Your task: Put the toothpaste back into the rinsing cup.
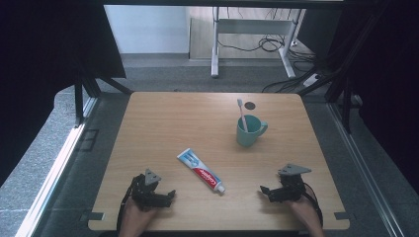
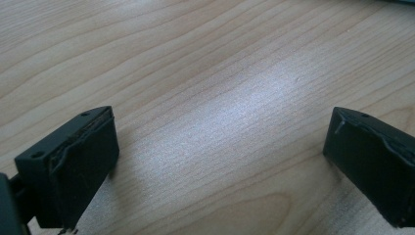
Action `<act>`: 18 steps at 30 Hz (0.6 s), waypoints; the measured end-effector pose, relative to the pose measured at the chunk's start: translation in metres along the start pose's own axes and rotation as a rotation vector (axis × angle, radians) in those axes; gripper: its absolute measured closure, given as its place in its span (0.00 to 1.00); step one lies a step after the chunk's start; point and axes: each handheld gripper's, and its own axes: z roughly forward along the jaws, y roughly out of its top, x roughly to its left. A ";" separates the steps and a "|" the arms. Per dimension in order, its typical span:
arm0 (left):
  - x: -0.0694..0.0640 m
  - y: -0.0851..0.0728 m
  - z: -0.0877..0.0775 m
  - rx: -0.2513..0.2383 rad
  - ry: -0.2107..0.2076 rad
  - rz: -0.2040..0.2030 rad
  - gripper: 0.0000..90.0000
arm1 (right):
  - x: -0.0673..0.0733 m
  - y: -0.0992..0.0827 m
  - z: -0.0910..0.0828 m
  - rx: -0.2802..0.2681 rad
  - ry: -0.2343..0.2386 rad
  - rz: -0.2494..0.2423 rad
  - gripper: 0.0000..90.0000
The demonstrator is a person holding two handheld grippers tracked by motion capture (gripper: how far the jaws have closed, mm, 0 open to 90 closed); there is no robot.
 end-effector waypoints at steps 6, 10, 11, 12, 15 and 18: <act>0.000 0.000 0.000 0.000 0.000 0.000 0.00 | 0.000 0.003 -0.002 -0.008 0.011 0.005 0.00; 0.000 0.000 0.000 0.000 0.000 0.000 0.00 | 0.002 0.008 -0.003 -0.008 0.018 0.009 0.00; 0.000 0.000 0.000 0.000 0.000 0.000 0.00 | 0.002 0.010 -0.003 -0.006 0.022 0.008 0.00; 0.000 0.000 0.000 0.000 0.000 0.000 0.00 | 0.003 0.011 -0.003 -0.006 0.023 0.009 0.00; 0.000 0.000 0.000 0.000 0.000 0.000 0.00 | 0.005 0.016 -0.003 -0.003 0.030 0.012 0.01; 0.000 0.000 0.000 0.000 0.000 0.000 0.00 | 0.007 0.019 -0.003 0.006 0.039 0.006 0.02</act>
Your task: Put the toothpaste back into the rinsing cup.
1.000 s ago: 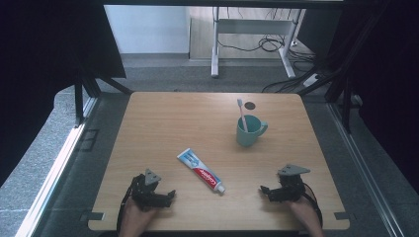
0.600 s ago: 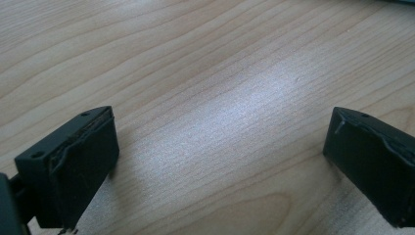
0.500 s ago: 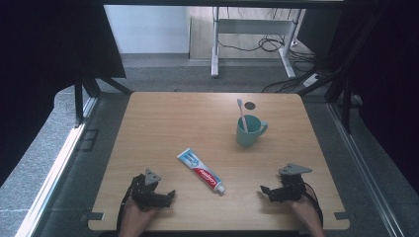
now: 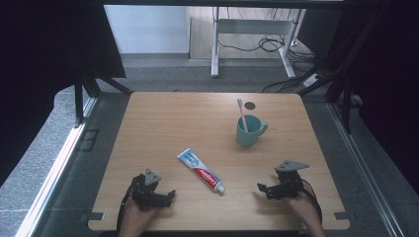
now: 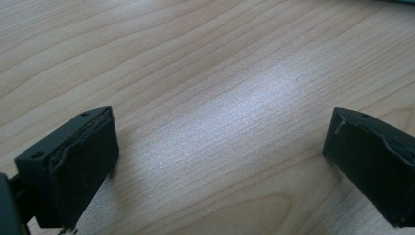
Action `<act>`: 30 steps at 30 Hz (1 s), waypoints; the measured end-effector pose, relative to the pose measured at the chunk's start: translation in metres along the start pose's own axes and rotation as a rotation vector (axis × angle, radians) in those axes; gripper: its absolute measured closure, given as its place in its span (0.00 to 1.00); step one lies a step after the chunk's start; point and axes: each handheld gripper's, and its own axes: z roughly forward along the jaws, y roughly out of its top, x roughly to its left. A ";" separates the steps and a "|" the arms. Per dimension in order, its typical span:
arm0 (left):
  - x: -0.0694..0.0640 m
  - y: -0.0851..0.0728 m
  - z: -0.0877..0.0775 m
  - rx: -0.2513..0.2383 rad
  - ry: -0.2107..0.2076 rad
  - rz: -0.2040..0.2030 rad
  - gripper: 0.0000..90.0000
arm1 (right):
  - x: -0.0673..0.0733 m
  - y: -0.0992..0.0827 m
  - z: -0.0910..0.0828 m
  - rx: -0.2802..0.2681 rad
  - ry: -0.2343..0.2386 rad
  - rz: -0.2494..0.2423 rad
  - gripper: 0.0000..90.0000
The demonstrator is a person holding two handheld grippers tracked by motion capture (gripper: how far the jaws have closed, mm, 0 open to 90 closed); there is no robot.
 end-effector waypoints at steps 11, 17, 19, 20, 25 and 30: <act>0.000 0.000 0.000 0.000 0.000 0.000 0.00 | 0.006 0.009 0.003 0.044 0.011 -0.034 0.04; 0.000 0.000 0.000 0.000 0.000 -0.001 0.00 | 0.010 0.015 0.004 0.052 0.025 -0.043 0.04; 0.000 0.000 0.000 0.000 0.000 0.000 0.00 | 0.011 0.018 0.005 0.056 0.031 -0.051 0.04; 0.000 0.000 0.000 0.000 0.000 -0.001 0.00 | 0.012 0.019 0.005 0.057 0.033 -0.052 0.04; 0.000 0.000 0.000 0.000 0.000 0.000 0.00 | 0.017 0.026 0.008 0.070 0.048 -0.066 0.04; 0.000 0.000 0.000 0.000 0.000 -0.001 0.00 | 0.022 0.032 0.010 0.076 0.060 -0.075 0.04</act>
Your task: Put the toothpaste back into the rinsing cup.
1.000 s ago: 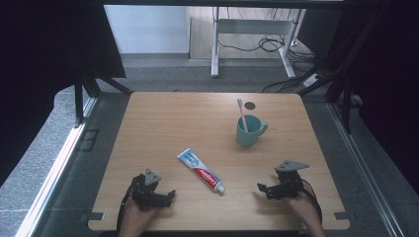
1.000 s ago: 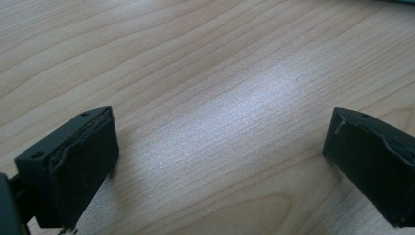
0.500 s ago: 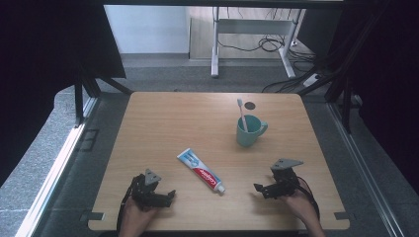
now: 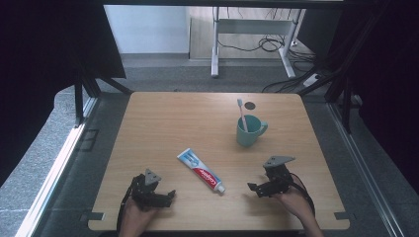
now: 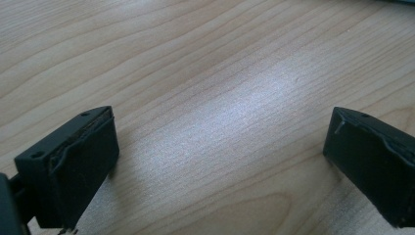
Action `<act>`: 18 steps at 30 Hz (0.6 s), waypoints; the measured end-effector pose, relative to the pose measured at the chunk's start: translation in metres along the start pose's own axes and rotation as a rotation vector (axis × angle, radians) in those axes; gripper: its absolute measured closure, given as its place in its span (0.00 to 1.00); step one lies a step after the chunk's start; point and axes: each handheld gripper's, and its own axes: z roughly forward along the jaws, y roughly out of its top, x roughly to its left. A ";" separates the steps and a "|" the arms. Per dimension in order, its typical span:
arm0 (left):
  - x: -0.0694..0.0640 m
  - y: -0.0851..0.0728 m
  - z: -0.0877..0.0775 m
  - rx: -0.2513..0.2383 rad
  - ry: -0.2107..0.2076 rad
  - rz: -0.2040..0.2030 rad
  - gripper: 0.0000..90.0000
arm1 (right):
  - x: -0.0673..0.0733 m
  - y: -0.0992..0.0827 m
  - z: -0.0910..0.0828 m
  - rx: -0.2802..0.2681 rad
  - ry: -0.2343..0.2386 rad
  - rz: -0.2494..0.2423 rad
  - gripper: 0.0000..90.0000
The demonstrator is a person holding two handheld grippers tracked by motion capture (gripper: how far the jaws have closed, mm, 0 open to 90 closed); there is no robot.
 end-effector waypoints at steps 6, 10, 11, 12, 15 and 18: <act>0.000 0.000 0.000 0.000 0.000 0.000 0.00 | 0.004 0.007 0.003 0.019 0.009 -0.020 0.04; 0.000 0.000 0.000 0.000 0.000 0.000 0.00 | 0.007 0.013 0.005 0.037 0.013 -0.034 0.04; 0.000 0.000 0.000 0.000 0.000 0.000 0.00 | 0.008 0.014 0.005 0.042 0.014 -0.039 0.04; 0.000 0.000 0.000 0.000 0.000 0.000 0.00 | 0.009 0.016 0.006 0.046 0.017 -0.045 0.04; 0.000 0.000 0.000 0.000 0.000 0.000 0.00 | 0.011 0.019 0.009 0.060 0.022 -0.053 0.04; 0.000 0.000 0.000 0.000 0.000 0.000 0.00 | 0.013 0.022 0.011 0.076 0.026 -0.060 0.04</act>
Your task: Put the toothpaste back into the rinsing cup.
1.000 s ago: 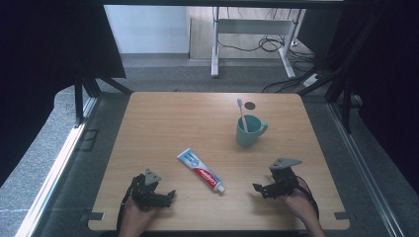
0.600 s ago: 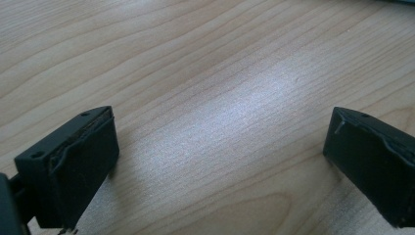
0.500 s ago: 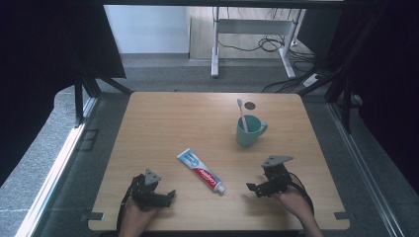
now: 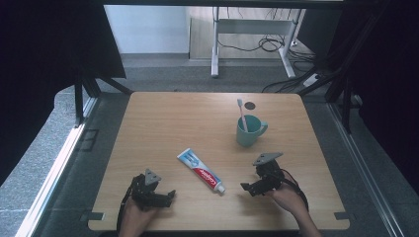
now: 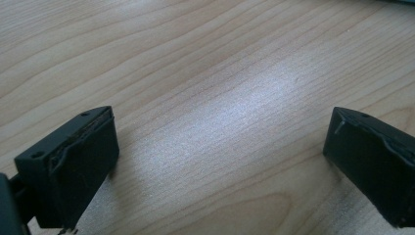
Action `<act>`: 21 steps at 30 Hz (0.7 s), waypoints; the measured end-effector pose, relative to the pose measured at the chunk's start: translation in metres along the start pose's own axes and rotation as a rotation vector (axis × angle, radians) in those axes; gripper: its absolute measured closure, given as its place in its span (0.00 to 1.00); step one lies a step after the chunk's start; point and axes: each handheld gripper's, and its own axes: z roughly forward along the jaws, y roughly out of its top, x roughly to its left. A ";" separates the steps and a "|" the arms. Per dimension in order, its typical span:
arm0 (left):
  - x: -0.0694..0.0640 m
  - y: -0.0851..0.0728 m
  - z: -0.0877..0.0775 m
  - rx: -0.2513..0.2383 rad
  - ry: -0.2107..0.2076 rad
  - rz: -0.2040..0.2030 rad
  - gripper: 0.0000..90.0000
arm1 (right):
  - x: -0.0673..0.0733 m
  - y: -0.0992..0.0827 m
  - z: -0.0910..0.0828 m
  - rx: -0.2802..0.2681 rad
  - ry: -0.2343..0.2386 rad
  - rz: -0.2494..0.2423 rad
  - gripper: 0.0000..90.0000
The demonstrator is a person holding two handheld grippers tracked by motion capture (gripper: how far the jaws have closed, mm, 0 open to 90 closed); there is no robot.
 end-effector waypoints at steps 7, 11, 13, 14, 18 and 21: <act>0.000 0.000 0.000 0.000 0.000 0.000 0.00 | 0.004 0.008 0.004 0.020 0.011 -0.020 0.04; 0.000 0.000 0.000 -0.001 0.000 -0.001 0.00 | 0.005 0.014 0.006 0.037 0.021 -0.031 0.04; 0.000 0.000 0.000 -0.002 0.000 -0.002 0.00 | 0.007 0.017 0.007 0.042 0.020 -0.035 0.04; 0.000 0.000 0.000 -0.002 0.000 -0.002 0.00 | 0.007 0.018 0.007 0.047 0.026 -0.039 0.04; 0.000 0.000 0.000 -0.002 0.000 -0.002 0.00 | 0.010 0.024 0.011 0.068 0.037 -0.048 0.04; 0.000 0.000 0.000 -0.001 -0.001 -0.002 0.00 | 0.011 0.028 0.013 0.079 0.044 -0.054 0.04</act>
